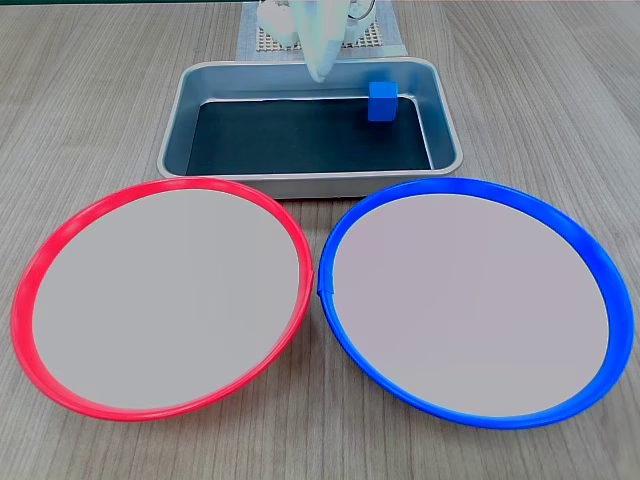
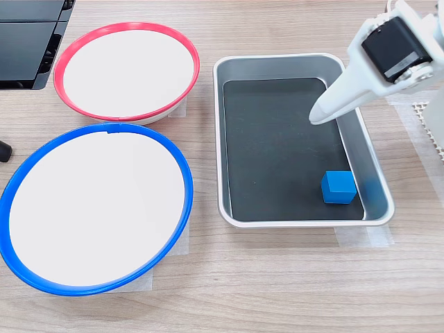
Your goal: Move a blue block from tray to blue dish
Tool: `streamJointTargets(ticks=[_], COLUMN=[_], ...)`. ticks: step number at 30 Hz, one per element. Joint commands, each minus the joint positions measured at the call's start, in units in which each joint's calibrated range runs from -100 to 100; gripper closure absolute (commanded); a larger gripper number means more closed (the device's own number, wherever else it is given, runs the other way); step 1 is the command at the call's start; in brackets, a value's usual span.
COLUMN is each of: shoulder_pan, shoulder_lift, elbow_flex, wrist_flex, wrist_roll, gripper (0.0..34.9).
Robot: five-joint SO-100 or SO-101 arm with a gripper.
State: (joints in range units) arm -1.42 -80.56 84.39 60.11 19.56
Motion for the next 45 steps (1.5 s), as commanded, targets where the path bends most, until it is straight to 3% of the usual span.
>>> streamJointTargets(ticks=[1, 4, 9, 12, 25, 27, 28, 29, 30, 31, 35, 40, 45], shoulder_pan=[-0.5, -3.5, -8.9, -11.1, -12.6, -12.7, -12.9, -12.9, -12.9, -12.8, -11.8, -11.1, -10.7], shoulder_lift=[12.1, 20.0, 32.2, 38.0, 47.4, 47.9, 48.2, 48.3, 48.5, 48.6, 51.9, 68.3, 86.1], elbow_flex=[-13.1, -18.5, -24.4, -25.3, -18.3, -17.4, -17.3, -17.3, -17.4, -18.0, -26.5, -61.8, -84.7], wrist_flex=[6.0, 7.4, 7.8, 8.2, -2.0, -3.7, -4.5, -4.8, -4.9, -4.9, -3.4, 0.4, -6.7], wrist_roll=[10.8, 14.3, 18.1, 19.8, 21.0, 21.1, 21.0, 21.0, 21.0, 21.0, 20.3, 14.4, 10.4], gripper=[34.6, 30.3, 16.5, 13.5, 16.4, 20.7, 26.2, 28.7, 33.4, 34.6, 34.6, 34.6, 34.6])
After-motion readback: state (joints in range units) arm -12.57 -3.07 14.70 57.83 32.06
